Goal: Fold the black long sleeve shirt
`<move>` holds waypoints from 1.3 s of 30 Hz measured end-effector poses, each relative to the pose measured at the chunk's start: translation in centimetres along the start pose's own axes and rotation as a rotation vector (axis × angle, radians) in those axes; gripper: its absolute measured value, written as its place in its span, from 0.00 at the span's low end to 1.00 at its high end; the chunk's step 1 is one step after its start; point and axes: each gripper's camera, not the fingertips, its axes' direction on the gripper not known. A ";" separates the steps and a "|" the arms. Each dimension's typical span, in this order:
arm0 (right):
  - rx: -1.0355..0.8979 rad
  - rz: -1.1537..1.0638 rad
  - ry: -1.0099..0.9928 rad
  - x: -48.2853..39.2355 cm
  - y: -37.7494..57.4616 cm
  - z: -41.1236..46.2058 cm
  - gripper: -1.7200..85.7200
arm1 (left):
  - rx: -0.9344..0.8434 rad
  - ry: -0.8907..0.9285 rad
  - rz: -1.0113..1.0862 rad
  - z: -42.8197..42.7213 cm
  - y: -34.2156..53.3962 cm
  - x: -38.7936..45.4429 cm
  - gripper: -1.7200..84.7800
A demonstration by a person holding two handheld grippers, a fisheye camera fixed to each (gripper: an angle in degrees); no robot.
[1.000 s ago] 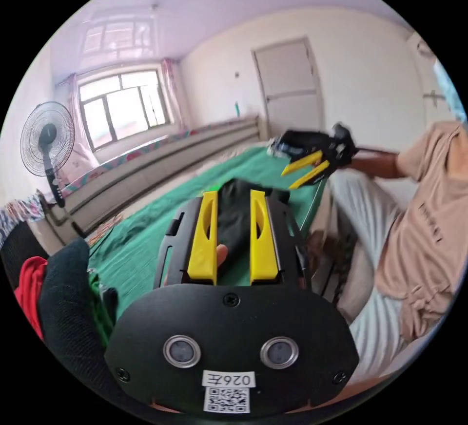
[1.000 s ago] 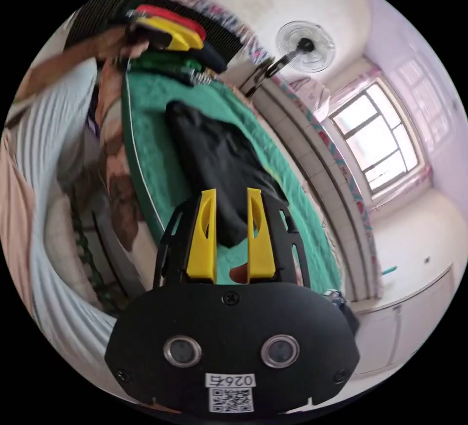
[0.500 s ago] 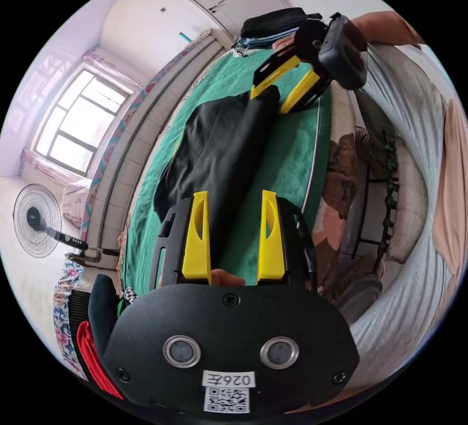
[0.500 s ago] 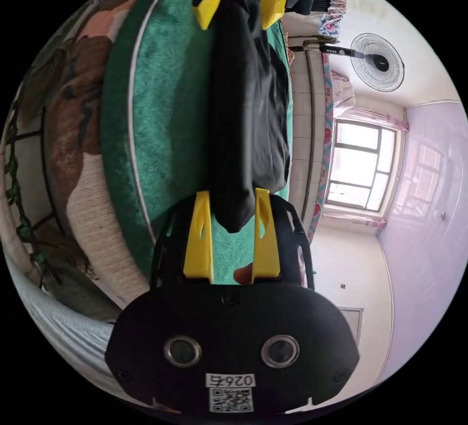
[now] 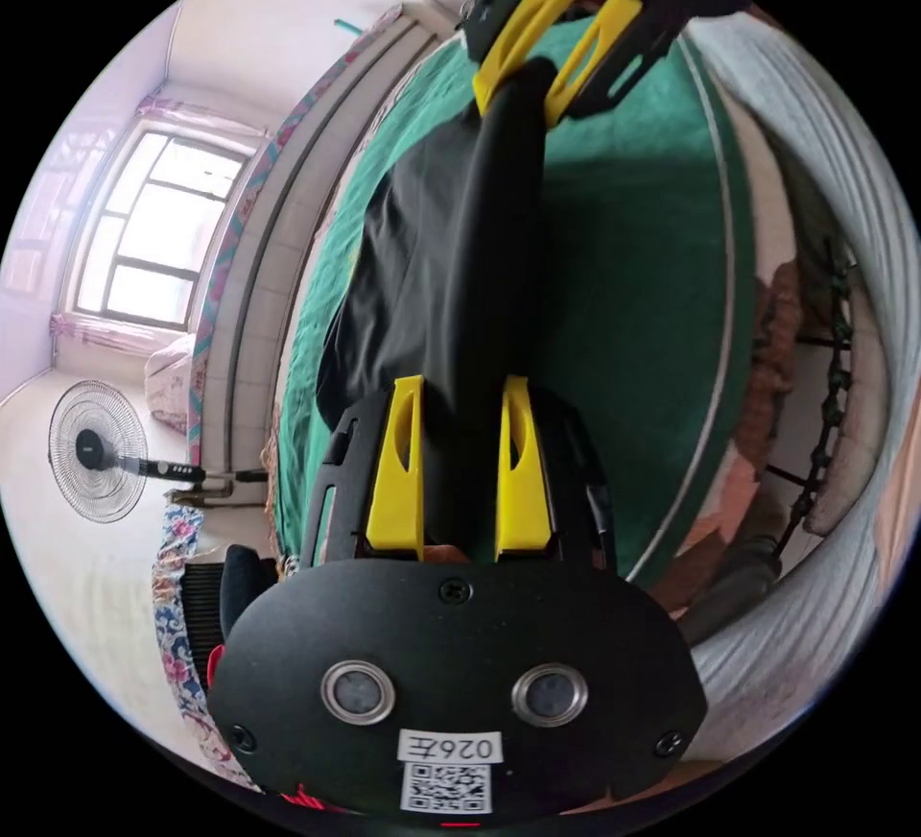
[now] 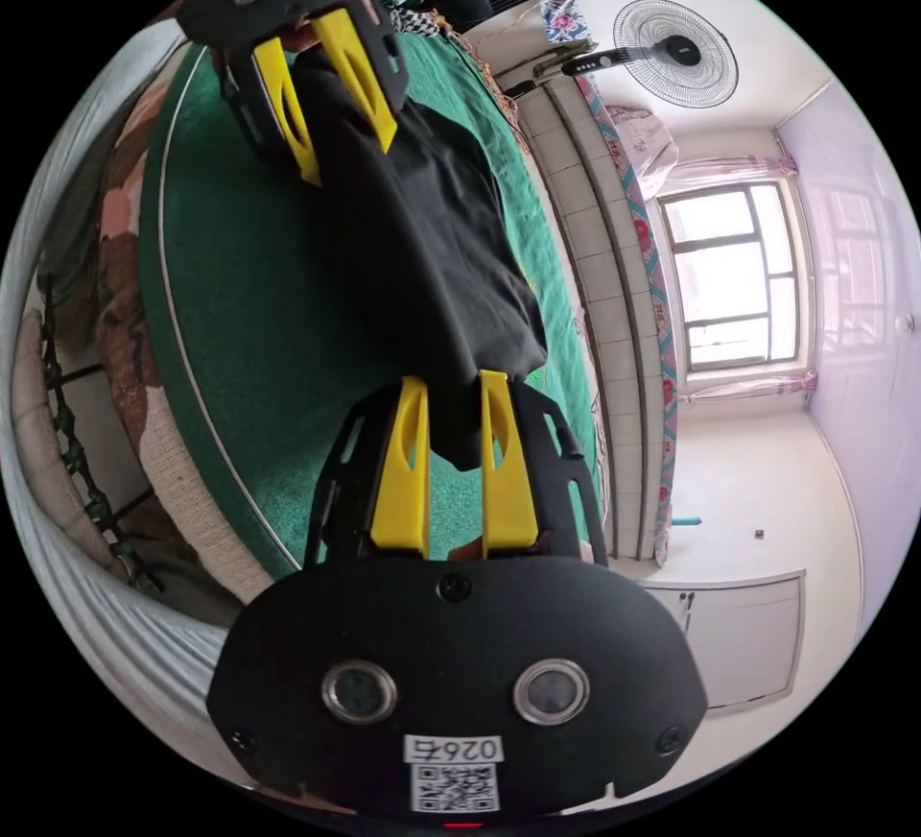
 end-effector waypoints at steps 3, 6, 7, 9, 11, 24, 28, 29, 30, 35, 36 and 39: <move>0.014 0.036 -0.044 3.1 -0.3 0.7 0.06 | -0.040 -0.006 -0.045 1.4 0.5 -1.9 0.13; 0.022 0.032 -0.079 4.4 -0.1 1.8 0.08 | -0.077 0.035 -0.074 2.1 0.5 -3.6 0.10; 0.004 0.010 -0.090 4.1 -0.2 2.3 0.10 | -0.069 0.057 -0.089 2.3 0.5 -4.2 0.09; -0.016 -0.030 -0.070 2.8 -0.3 3.0 0.15 | -0.053 0.086 -0.101 2.6 0.4 -5.1 0.09; -0.046 -0.098 -0.011 0.7 -0.7 4.3 0.17 | -0.045 0.111 -0.115 3.0 0.3 -6.1 0.09; -0.156 -0.089 0.249 5.7 -3.7 12.7 0.08 | -0.203 -0.172 -0.104 5.4 4.4 -7.8 0.15; -0.110 0.002 0.223 10.8 -3.4 12.5 0.07 | -0.319 -0.318 -0.028 8.9 7.7 -6.9 0.07; -0.103 0.009 0.235 11.9 -3.5 12.4 0.06 | -0.330 -0.326 0.000 9.3 8.1 -6.8 0.05; -0.100 0.004 0.246 12.4 -3.6 12.5 0.06 | -0.335 -0.331 0.013 9.4 8.4 -6.9 0.04; -0.102 0.035 0.176 20.6 -3.8 11.8 0.06 | -0.183 -0.101 -0.194 3.9 13.5 -14.8 0.02; -0.099 0.050 0.149 22.1 -3.8 11.3 0.06 | -0.151 -0.075 -0.230 2.7 14.4 -16.1 0.01; -0.035 0.119 0.075 29.0 -3.7 7.4 0.06 | -0.016 -0.060 -0.333 -4.1 18.7 -21.1 0.01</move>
